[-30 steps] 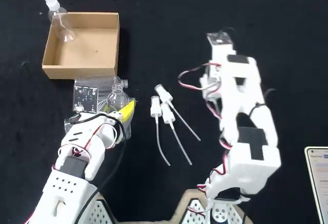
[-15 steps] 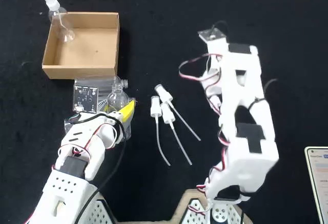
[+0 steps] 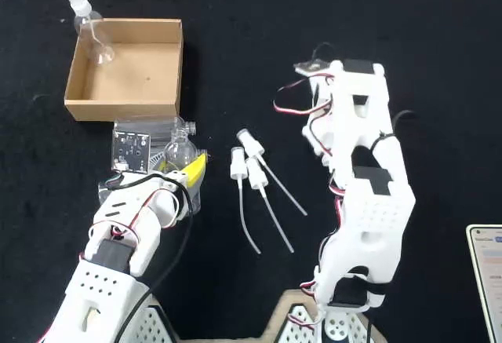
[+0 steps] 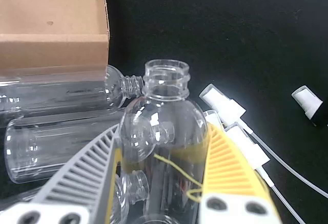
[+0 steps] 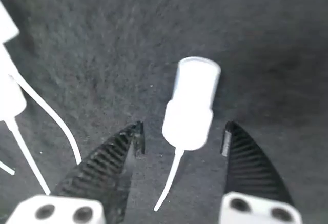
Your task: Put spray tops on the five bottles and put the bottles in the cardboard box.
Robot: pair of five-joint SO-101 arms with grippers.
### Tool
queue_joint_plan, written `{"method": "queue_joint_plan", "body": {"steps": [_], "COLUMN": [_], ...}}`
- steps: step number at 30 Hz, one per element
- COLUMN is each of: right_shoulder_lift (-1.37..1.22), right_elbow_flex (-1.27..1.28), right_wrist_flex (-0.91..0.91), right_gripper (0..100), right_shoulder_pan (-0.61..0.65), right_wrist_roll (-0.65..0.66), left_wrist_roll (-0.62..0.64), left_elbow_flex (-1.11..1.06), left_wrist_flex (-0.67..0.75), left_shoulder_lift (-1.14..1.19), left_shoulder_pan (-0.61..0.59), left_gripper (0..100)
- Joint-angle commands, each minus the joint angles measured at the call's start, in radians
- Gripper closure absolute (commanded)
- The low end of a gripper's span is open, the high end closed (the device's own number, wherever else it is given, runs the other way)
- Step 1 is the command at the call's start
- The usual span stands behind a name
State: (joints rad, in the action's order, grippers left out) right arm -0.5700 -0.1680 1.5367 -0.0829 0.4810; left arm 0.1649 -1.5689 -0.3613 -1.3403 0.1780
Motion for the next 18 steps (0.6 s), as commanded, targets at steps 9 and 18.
{"method": "queue_joint_plan", "body": {"steps": [9, 18], "right_shoulder_lift": [0.211, 0.487], "right_elbow_flex": [0.232, 0.236], "right_wrist_flex": [-0.173, -0.12], "right_gripper": [86.4, 89.7], "right_shoulder_pan": [-0.055, -0.057], "right_wrist_roll": [0.049, -0.002], "left_wrist_roll": [0.005, 0.005], "left_elbow_flex": [0.018, 0.013], "left_wrist_flex": [0.018, 0.018], "left_shoulder_lift": [-0.014, -0.014], "left_shoulder_pan": [0.008, 0.008], "left_gripper": [88, 88]}}
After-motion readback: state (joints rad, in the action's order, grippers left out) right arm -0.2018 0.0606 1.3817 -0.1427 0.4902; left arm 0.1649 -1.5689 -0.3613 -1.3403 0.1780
